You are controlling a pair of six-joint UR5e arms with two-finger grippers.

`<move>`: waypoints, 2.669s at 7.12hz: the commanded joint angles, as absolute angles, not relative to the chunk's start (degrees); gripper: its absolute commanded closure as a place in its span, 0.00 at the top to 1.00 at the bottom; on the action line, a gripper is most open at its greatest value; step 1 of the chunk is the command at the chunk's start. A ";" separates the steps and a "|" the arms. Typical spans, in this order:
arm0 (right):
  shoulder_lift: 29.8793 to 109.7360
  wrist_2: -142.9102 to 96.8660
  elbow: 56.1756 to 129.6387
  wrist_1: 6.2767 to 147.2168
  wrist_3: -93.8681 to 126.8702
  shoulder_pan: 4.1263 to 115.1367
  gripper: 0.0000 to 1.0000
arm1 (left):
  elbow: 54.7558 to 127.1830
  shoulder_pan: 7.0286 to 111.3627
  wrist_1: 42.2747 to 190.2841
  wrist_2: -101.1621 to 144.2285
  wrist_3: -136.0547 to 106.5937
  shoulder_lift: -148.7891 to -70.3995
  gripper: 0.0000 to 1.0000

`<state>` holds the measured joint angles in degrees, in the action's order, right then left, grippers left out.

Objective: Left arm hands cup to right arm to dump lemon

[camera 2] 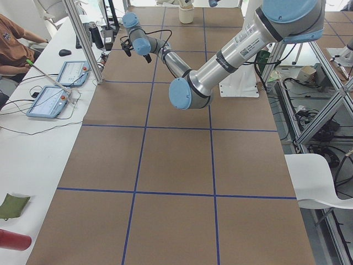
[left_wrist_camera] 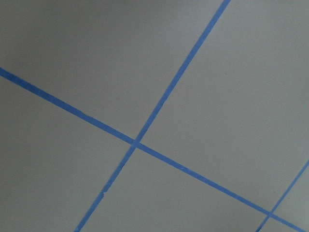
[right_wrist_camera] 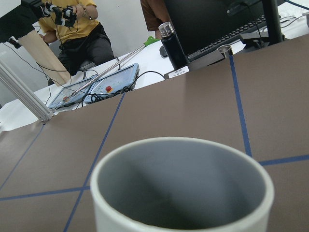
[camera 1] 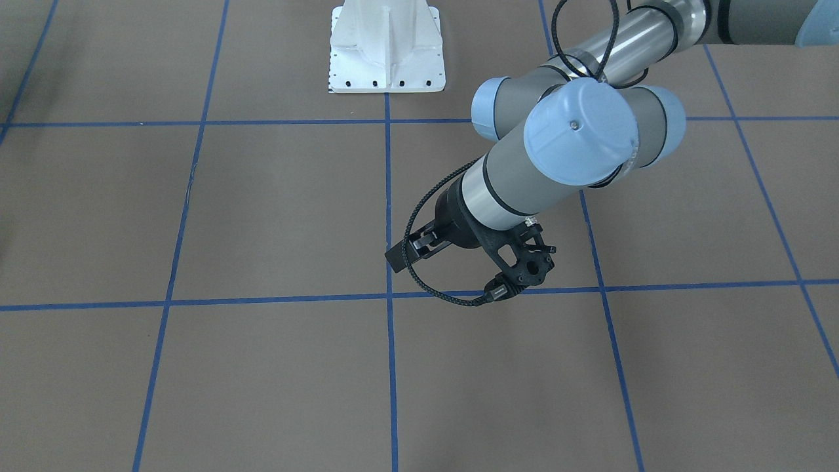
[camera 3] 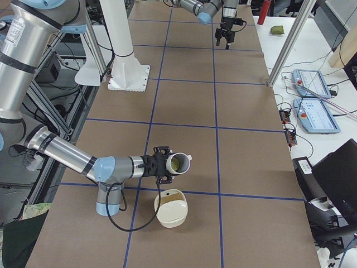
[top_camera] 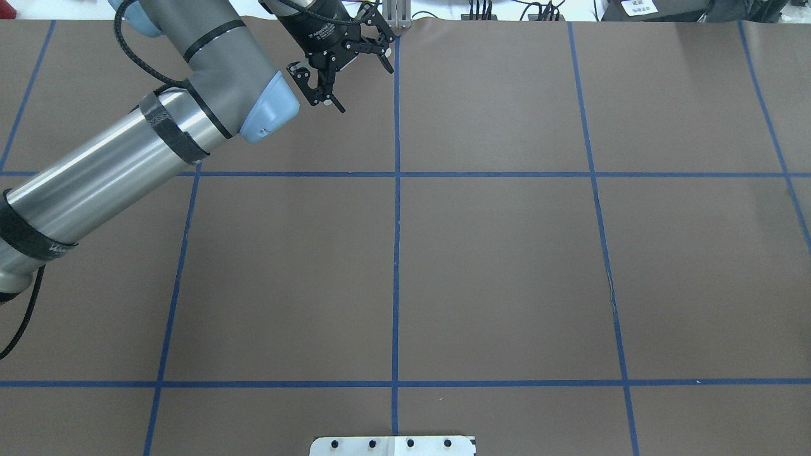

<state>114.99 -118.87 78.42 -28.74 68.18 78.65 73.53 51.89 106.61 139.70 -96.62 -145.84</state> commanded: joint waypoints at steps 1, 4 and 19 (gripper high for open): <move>114.70 -119.09 72.53 -36.10 73.82 78.75 0.08 | 73.56 51.86 106.52 139.66 -96.59 -145.81 1.00; 114.79 -120.59 67.51 -43.41 83.75 78.75 0.08 | 73.56 51.77 106.52 139.40 -96.68 -145.81 1.00; 109.60 -109.44 65.13 -52.20 150.53 78.84 0.07 | 73.56 51.50 106.52 137.11 -96.59 -146.16 1.00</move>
